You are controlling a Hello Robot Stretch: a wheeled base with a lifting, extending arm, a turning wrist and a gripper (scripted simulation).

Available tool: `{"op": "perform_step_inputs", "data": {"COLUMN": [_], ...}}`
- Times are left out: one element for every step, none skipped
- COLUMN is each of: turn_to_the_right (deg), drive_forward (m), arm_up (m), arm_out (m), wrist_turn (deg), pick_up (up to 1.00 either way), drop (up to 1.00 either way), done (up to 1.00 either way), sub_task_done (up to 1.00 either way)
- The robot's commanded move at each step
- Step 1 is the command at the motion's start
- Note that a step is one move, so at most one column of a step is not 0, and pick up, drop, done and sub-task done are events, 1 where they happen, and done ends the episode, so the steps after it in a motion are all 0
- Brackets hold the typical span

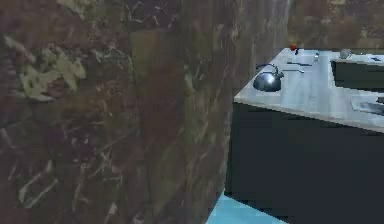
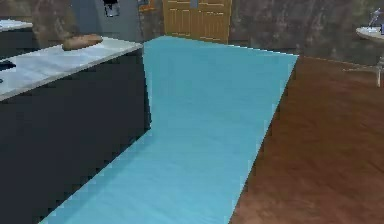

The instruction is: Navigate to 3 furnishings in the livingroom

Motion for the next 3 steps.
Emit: {"op": "perform_step_inputs", "data": {"turn_to_the_right": [45.0,45.0,30.0], "drive_forward": [0.0,0.0,0.0], "arm_up": [0.0,0.0,0.0], "arm_out": [0.0,0.0,0.0], "wrist_turn": [0.0,0.0,0.0], "pick_up": [0.0,0.0,0.0], "drop": [0.0,0.0,0.0], "done": [0.0,0.0,0.0], "sub_task_done": [0.0,0.0,0.0]}}
